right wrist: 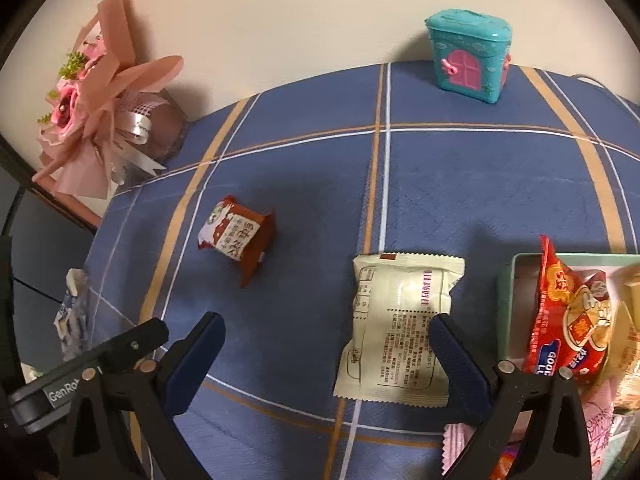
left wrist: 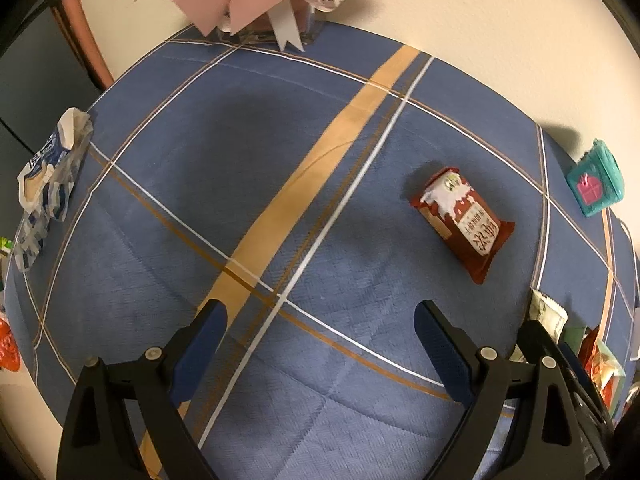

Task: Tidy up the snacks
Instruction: 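Grasp the beige printed pack with the right tool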

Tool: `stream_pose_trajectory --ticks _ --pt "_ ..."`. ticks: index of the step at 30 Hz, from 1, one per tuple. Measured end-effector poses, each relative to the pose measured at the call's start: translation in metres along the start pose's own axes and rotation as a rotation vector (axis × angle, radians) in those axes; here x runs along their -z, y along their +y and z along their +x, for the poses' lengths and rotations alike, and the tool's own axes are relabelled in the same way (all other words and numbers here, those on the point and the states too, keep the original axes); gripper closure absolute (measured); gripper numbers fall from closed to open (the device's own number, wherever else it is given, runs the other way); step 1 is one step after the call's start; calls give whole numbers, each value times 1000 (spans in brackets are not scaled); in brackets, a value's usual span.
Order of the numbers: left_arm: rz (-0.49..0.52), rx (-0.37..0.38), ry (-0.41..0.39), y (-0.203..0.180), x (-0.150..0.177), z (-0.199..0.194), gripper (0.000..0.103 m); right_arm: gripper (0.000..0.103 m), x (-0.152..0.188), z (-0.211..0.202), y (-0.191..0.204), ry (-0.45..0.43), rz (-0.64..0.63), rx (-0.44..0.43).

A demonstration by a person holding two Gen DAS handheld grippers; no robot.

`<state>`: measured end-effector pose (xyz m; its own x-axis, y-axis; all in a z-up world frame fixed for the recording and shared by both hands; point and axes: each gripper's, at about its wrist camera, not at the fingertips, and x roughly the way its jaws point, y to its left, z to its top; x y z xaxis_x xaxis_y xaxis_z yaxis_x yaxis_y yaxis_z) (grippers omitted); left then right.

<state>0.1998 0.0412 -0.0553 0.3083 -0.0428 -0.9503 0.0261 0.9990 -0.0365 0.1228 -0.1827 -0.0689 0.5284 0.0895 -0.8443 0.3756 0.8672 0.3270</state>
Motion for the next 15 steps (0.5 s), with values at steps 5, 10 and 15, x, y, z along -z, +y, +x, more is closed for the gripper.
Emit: stream_pose_trajectory --ticks 5,10,15 --pt "0 3 3 2 -3 4 8 1 2 2 -2 -7 -25 128" --pt "18 9 6 -1 -4 7 8 3 3 3 2 -3 -53 165" --pt "21 5 13 -5 -3 13 8 15 4 10 2 23 -38 143"
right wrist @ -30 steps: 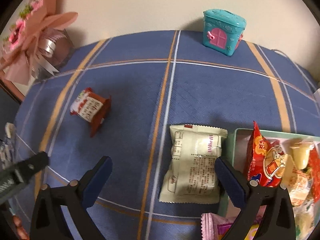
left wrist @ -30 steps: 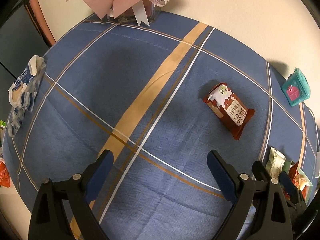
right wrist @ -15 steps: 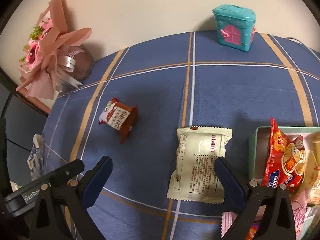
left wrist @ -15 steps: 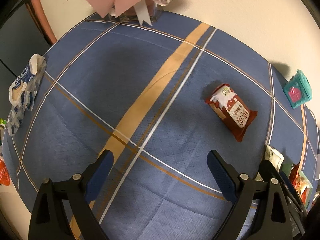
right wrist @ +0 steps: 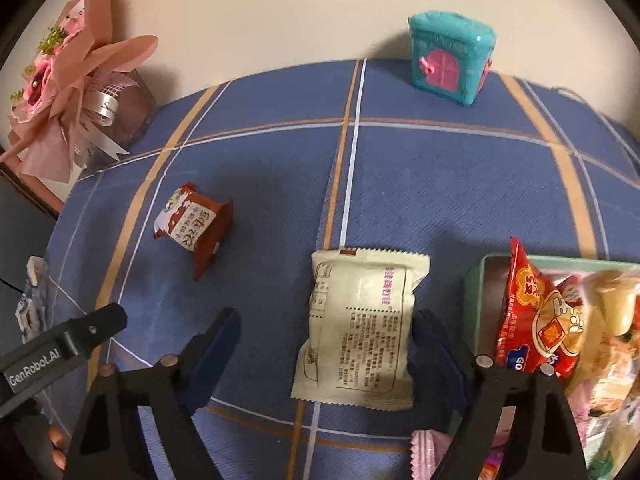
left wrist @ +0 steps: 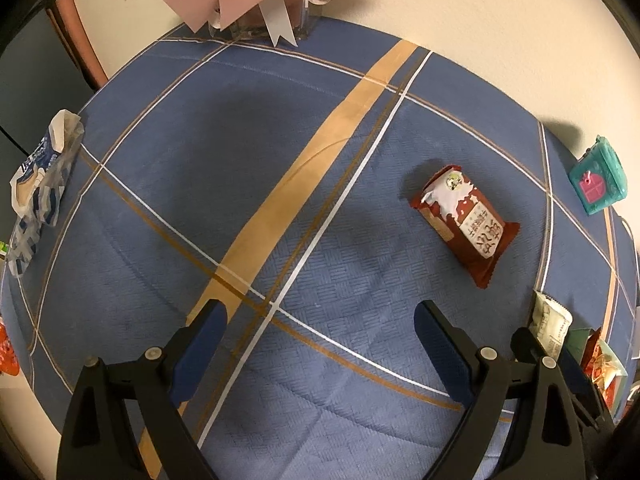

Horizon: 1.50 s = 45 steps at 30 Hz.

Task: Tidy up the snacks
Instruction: 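Grasp the beige printed pack with the right tool, then grasp the brown-and-white milk biscuit pack with the left tool while the right tool holds the beige pack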

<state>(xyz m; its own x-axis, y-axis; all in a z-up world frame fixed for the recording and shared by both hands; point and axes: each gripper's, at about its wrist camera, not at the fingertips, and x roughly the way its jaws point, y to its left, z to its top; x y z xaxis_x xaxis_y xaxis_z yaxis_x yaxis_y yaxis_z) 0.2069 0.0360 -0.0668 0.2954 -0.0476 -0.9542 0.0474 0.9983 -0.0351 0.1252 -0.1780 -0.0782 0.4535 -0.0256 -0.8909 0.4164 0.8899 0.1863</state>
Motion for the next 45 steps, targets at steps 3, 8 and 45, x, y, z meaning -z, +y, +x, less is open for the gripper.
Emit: stream_pose_trajectory --ticks 3,8,45 --pt "-1 -1 9 -1 0 5 8 22 1 5 -1 13 -2 15" --pt "-6 11 10 -4 -5 11 8 38 0 6 -2 10 -22 57" --pt "4 132 83 -78 -75 51 8 48 -30 7 -25 -60 18 68"
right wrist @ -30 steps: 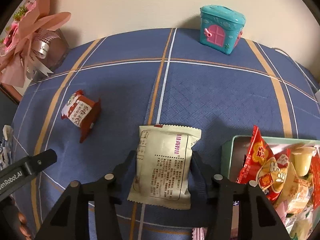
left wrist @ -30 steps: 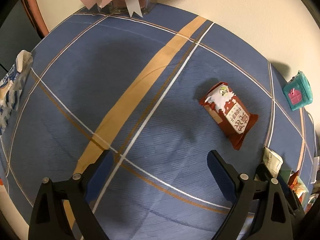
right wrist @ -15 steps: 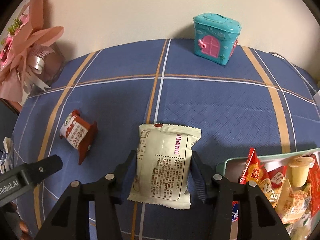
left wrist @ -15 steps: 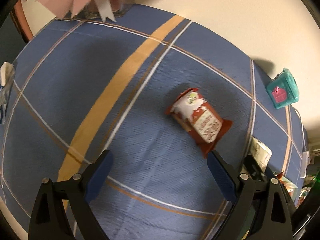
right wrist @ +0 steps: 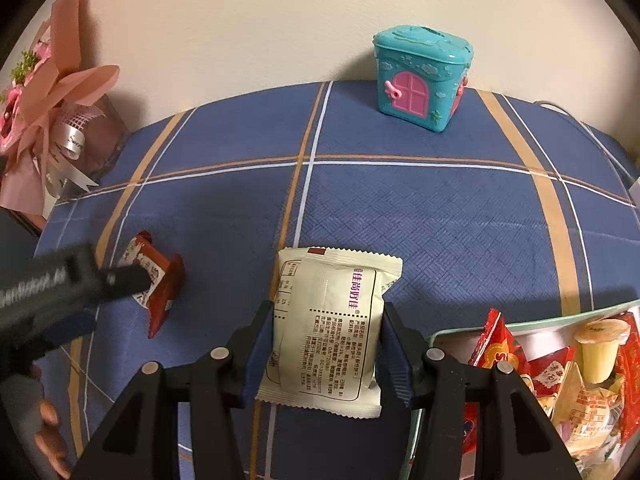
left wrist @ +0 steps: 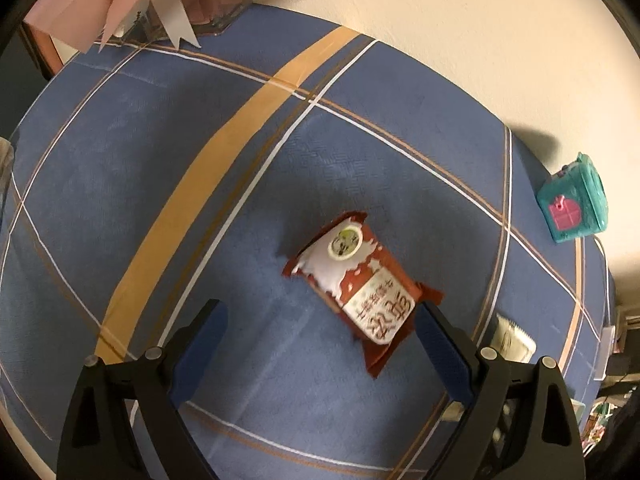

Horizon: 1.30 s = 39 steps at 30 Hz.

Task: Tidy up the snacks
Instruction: 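Grasp the brown-and-white milk biscuit pack with the left tool while the right tool holds the beige pack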

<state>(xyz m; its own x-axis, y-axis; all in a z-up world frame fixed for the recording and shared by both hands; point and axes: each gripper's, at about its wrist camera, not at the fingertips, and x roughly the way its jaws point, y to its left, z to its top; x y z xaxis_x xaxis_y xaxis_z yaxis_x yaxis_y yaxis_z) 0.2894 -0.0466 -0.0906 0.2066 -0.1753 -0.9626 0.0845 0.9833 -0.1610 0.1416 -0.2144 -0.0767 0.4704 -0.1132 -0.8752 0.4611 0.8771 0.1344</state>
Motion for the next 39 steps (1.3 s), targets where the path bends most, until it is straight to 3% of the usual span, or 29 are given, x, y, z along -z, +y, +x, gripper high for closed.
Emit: stream_pose_trajectory --ticks 3,9,15,25,36,39 --pt "19 -40 -5 -9 -7 5 8 48 1 1 1 -1 -9 1" --pt "-38 -7 -4 -13 -23 15 8 48 3 0 3 1 -16 5" --pt "-46 -34 18 -17 -37 29 8 48 5 3 7 12 -28 0" --pt "-29 -61 50 25 -25 23 8 48 3 3 3 22 -21 -15" --pt "92 -149 17 43 -27 20 8 48 6 4 5 42 -45 -11" --pt "111 -143 22 42 -25 21 11 48 6 5 7 50 -49 -9"
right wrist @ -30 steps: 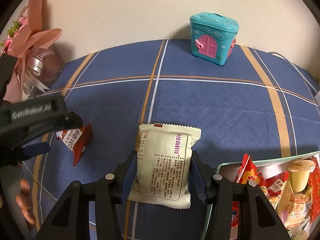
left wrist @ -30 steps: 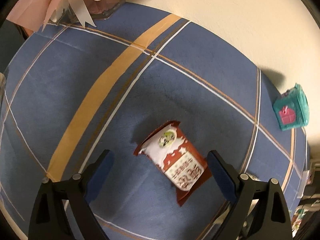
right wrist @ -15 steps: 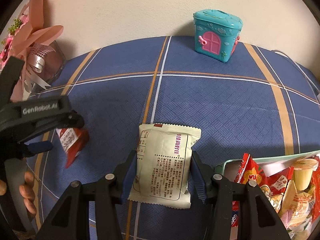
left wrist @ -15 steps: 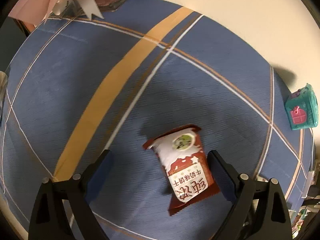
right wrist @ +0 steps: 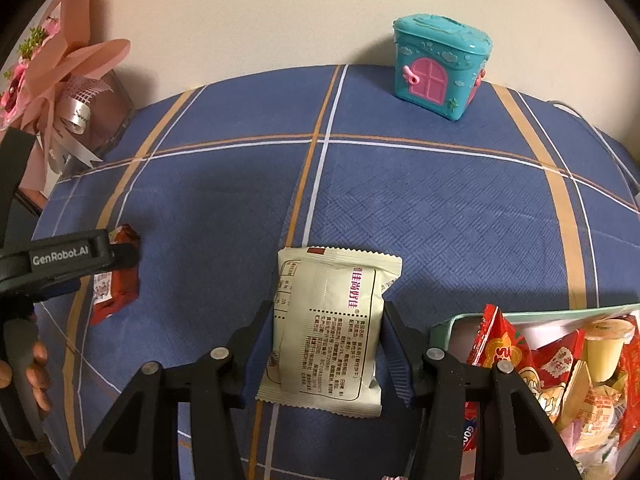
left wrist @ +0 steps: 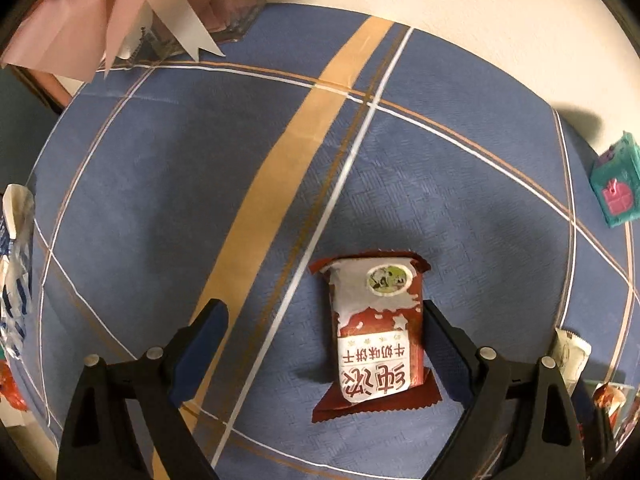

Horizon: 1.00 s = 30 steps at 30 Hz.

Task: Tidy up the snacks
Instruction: 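Grasp the brown-and-white milk biscuit pack with the left tool while the right tool holds the beige pack, then carry the milk biscuit pack and beige pack over the white tray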

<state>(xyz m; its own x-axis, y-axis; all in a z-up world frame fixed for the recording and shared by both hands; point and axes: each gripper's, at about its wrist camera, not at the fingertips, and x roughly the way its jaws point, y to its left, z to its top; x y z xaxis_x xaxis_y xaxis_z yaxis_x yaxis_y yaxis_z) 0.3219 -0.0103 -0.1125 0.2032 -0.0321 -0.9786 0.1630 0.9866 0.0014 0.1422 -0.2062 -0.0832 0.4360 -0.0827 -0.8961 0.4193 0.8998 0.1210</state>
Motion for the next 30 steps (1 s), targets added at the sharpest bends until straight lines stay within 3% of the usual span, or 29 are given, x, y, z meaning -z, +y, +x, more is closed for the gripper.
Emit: stream_pose_trajectory --ticks 2,6,13,20,30 --pt "5 10 1 -12 6 2 20 48 0 1 1 3 -2 1" --pt "33 4 -17 -27 13 1 27 48 1 1 2 9 -7 5" --pt "112 -6 -55 -53 26 -7 60 48 3 3 11 20 -28 15" --pt "115 -8 -73 -59 59 -13 62 48 5 4 15 34 -43 7" --pt "24 29 -133 -60 83 -43 62 49 2 -10 9 14 -36 -20"
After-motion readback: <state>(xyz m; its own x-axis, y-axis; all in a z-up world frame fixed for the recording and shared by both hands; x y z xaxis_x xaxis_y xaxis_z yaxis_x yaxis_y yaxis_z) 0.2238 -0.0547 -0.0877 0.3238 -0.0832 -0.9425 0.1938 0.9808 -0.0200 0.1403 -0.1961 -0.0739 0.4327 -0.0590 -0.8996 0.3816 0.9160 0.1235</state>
